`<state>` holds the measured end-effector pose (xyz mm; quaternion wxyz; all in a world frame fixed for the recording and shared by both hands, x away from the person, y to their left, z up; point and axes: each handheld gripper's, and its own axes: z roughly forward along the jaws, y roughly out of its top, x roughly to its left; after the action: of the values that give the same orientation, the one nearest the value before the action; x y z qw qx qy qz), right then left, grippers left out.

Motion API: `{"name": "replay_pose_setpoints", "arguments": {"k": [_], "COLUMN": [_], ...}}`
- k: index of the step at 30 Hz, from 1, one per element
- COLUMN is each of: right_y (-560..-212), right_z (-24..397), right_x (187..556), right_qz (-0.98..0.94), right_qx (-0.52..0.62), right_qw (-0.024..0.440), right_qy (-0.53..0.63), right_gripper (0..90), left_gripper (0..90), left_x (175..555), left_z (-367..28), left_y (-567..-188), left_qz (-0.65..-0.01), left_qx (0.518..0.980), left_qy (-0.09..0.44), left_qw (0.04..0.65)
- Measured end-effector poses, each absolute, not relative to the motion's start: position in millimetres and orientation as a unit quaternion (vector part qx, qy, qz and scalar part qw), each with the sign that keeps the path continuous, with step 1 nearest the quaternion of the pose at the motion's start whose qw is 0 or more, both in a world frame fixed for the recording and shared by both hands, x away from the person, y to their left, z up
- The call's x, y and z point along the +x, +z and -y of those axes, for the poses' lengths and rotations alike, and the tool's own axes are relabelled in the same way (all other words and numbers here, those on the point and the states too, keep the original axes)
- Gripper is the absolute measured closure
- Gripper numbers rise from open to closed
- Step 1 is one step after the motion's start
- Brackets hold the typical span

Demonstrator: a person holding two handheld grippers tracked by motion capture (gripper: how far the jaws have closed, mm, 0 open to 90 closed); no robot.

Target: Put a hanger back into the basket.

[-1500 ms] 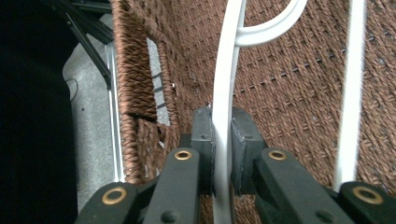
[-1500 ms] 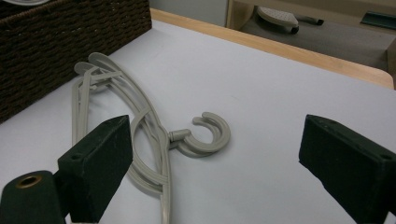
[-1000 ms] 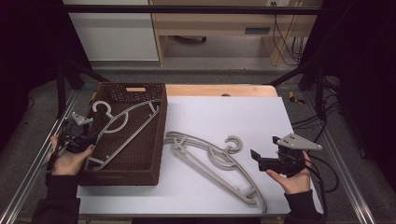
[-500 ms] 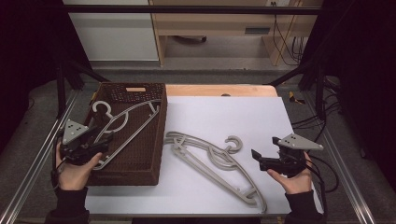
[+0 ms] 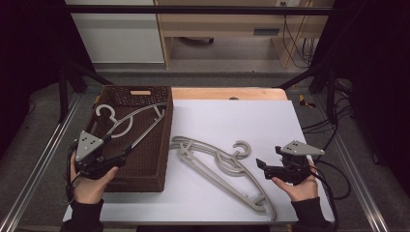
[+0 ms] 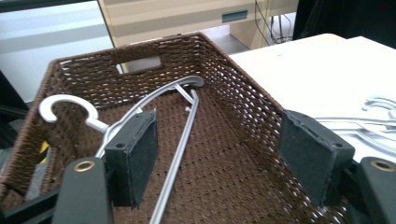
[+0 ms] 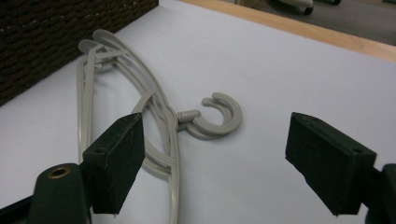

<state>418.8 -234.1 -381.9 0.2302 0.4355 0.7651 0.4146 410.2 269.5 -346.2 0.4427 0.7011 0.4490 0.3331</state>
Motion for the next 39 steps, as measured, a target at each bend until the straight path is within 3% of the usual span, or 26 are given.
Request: {"name": "replay_pose_setpoints", "arguments": {"k": [24,39], "right_y": [-426,-438], "right_z": [213,214], "right_x": [435,438], "right_qz": [-0.816,-0.821], "right_qx": [0.440,0.453], "right_qw": [0.165,0.144], "right_qy": [0.338,0.317], "right_gripper": [34.2,37.3], "left_gripper": [22.5,22.2], "left_x": [407,407], "left_z": [-259,-255], "left_y": [-349,-349], "left_qz": [-0.430,-0.427], "left_qx": [0.714,0.719], "left_qy": [0.330,0.332], "left_qw": [0.443,0.436]}}
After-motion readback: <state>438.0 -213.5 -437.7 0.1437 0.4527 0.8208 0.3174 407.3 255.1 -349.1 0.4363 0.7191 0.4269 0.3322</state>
